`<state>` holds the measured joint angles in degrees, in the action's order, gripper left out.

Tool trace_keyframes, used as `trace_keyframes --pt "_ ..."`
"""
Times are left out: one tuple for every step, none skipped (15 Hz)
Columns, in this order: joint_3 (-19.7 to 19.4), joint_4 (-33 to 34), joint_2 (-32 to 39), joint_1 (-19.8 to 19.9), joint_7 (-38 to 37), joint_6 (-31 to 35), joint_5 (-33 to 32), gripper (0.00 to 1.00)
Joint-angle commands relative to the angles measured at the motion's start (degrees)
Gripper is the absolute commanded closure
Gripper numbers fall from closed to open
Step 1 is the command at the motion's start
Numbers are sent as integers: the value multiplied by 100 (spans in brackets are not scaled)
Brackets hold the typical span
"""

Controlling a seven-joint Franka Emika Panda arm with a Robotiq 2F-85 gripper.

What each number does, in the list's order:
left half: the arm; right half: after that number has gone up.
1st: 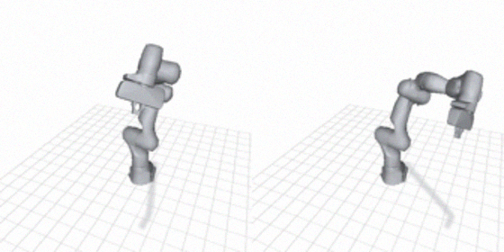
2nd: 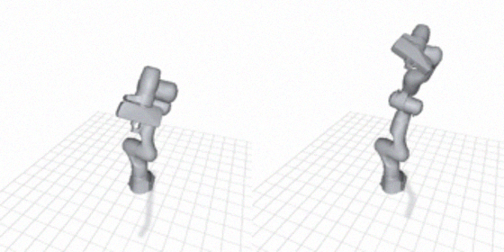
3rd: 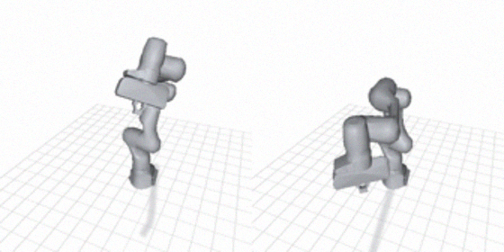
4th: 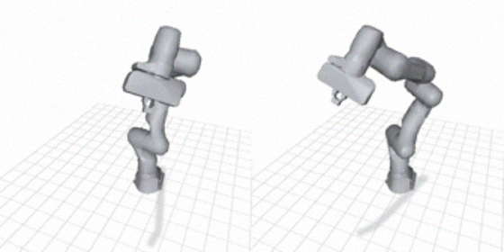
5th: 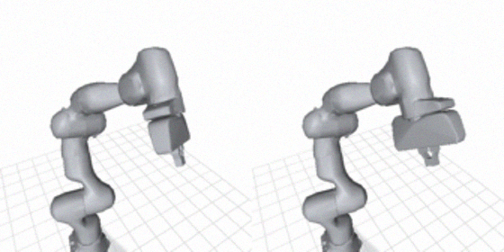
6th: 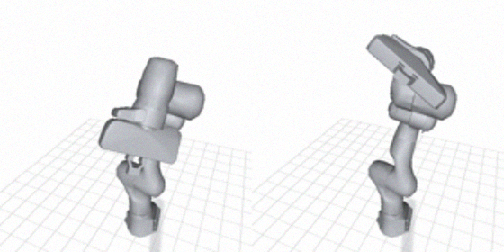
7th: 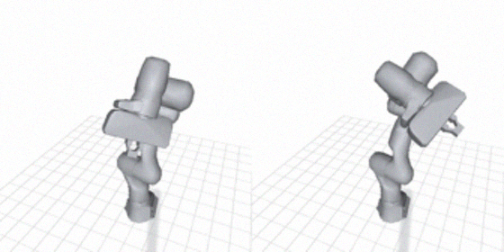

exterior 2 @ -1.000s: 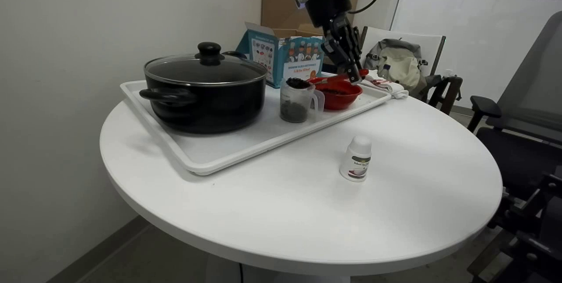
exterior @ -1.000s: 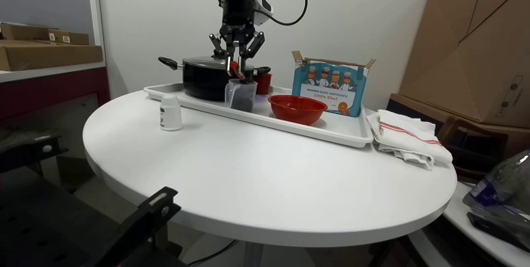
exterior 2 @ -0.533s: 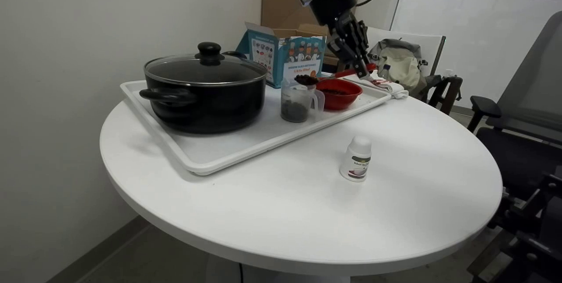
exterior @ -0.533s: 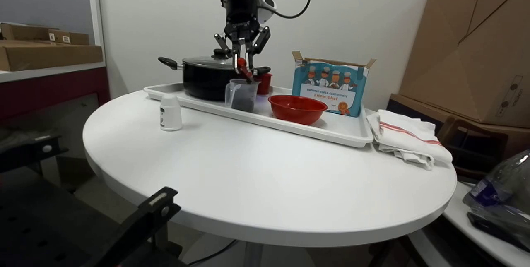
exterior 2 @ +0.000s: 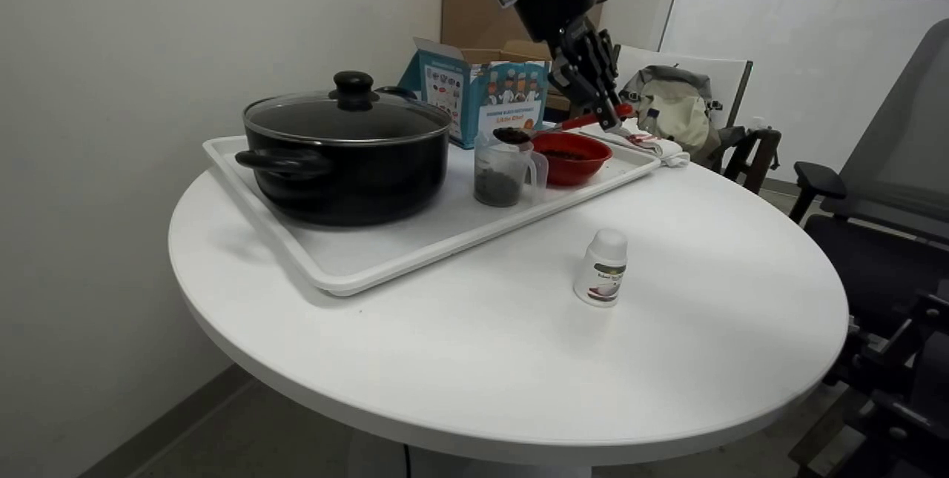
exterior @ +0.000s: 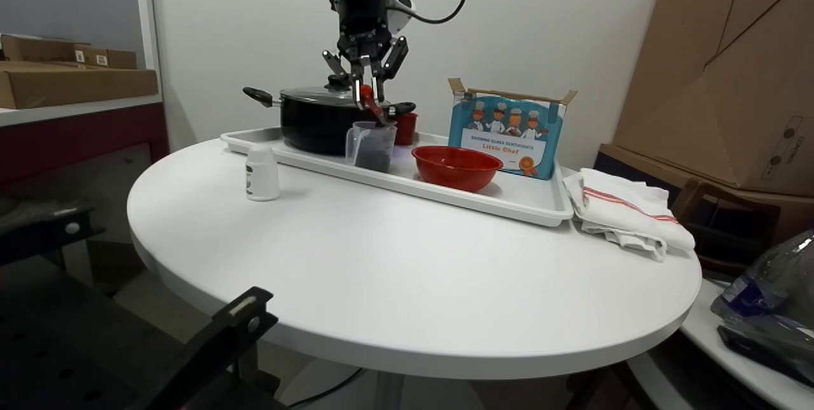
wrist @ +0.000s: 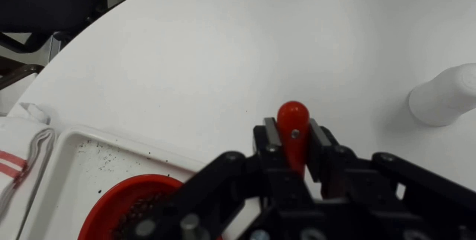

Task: Use the spoon to scoop out some of the contents in the red bowl into the clear jug on the left

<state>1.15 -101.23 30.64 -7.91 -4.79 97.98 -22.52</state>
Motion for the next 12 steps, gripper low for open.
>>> trace_keyframes --pt "-30 95 15 -169 -168 -210 -189 90" --pt "-31 97 20 -200 -198 -229 -220 90" --pt "-36 95 24 -229 -234 -242 -262 90" --pt "-47 97 36 -260 -275 -264 -324 90" --pt "-54 101 44 -281 -309 -287 -386 90" --pt "-56 102 48 -293 -343 -306 -433 90" --pt "-58 106 53 -302 -375 -326 -478 90" --pt "-57 118 59 -308 -396 -353 -509 90" --pt "-55 119 59 -311 -417 -368 -544 90" --pt "-53 119 60 -312 -432 -380 -572 90" --pt "-51 119 62 -311 -439 -390 -594 90" --pt "-49 117 62 -312 -443 -395 -619 90"
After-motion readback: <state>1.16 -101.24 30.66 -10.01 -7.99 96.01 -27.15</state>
